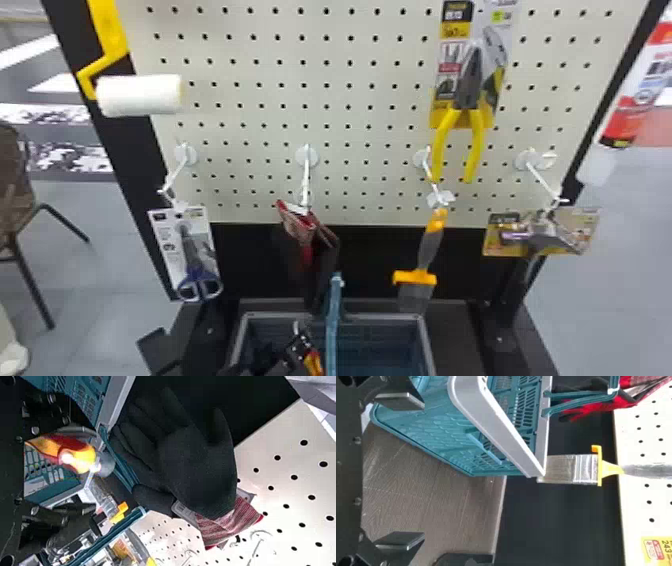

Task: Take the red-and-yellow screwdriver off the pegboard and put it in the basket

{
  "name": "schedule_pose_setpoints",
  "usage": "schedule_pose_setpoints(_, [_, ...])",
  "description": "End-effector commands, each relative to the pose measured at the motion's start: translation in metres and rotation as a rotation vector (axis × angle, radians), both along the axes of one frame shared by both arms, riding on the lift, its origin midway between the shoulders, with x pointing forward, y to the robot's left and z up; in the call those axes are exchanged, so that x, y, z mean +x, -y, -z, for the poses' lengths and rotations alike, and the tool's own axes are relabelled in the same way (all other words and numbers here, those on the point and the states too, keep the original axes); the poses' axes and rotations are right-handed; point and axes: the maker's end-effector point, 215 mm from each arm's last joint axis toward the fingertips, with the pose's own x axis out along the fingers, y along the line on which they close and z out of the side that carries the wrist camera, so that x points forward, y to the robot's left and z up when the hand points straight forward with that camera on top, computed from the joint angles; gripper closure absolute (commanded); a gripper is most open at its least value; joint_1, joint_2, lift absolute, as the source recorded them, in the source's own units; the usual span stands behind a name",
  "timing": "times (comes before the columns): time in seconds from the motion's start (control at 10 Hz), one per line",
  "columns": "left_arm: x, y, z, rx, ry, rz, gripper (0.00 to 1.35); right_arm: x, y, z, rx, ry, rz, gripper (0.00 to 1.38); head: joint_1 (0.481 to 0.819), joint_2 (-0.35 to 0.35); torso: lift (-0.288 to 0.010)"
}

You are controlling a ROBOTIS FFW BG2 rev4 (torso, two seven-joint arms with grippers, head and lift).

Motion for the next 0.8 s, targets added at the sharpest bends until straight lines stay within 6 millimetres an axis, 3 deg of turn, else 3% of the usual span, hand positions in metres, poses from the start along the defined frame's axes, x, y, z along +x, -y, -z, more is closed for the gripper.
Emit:
schedule_pose_setpoints(0.0, [-0.0003,-0.0012,0.0014,0.001,-0.003,-0.004,0.12,0.0000,0.0000,-0.0002,0.002,0.000,0.001,0.14,0.549,0.000,-0.100])
schedule_pose_setpoints(0.7, [-0.0011,-0.0030,0.0019,0.001,-0.009,-0.008,0.17,0.0001,0.0009,-0.0001,0.000,0.000,0.001,0.14,0.549,0.000,-0.100])
